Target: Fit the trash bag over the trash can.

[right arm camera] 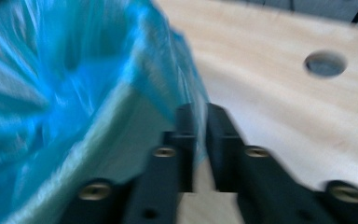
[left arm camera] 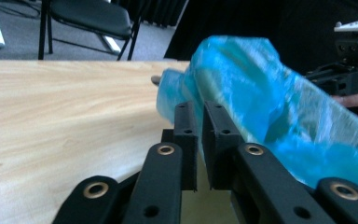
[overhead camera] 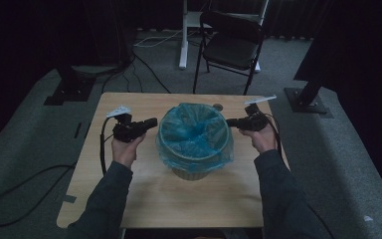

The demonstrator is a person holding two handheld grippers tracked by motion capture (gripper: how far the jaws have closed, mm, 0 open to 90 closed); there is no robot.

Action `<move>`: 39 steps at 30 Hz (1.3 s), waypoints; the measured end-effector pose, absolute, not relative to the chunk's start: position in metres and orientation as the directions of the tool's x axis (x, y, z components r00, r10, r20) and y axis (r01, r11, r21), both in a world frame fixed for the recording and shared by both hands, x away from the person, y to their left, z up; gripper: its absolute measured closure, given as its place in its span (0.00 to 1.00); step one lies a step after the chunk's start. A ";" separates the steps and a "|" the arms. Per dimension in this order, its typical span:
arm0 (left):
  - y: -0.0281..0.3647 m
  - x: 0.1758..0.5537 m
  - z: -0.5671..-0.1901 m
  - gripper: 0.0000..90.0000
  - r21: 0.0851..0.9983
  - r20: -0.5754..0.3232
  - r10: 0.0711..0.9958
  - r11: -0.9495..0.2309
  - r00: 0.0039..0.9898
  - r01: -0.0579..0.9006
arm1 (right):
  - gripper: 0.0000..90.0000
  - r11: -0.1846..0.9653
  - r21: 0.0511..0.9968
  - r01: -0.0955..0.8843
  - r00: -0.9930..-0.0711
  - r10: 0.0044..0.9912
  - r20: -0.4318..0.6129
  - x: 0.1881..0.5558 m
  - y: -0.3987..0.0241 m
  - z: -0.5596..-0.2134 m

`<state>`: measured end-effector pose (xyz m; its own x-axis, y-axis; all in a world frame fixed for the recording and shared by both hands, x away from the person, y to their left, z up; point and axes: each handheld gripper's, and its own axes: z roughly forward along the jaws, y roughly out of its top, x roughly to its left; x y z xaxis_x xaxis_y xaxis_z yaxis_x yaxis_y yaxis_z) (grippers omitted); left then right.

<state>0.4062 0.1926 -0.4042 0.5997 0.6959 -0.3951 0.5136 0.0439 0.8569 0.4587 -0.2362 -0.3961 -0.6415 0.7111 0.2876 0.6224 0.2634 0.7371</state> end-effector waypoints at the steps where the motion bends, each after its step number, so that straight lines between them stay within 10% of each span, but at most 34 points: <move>1: 0.193 0.407 -0.402 0.89 0.859 -0.396 0.697 0.052 0.598 0.509 | 0.82 0.243 0.751 0.614 -0.637 0.715 0.290 0.459 -0.238 -0.392; 14: 0.169 0.425 -0.389 0.72 0.854 -0.400 0.679 0.033 0.615 0.519 | 0.72 0.203 0.808 0.553 -0.694 0.648 0.312 0.474 -0.211 -0.367; 39: 0.174 0.422 -0.396 1.00 0.858 -0.372 0.713 0.021 0.594 0.513 | 0.98 0.127 0.800 0.587 -0.659 0.648 0.381 0.484 -0.211 -0.374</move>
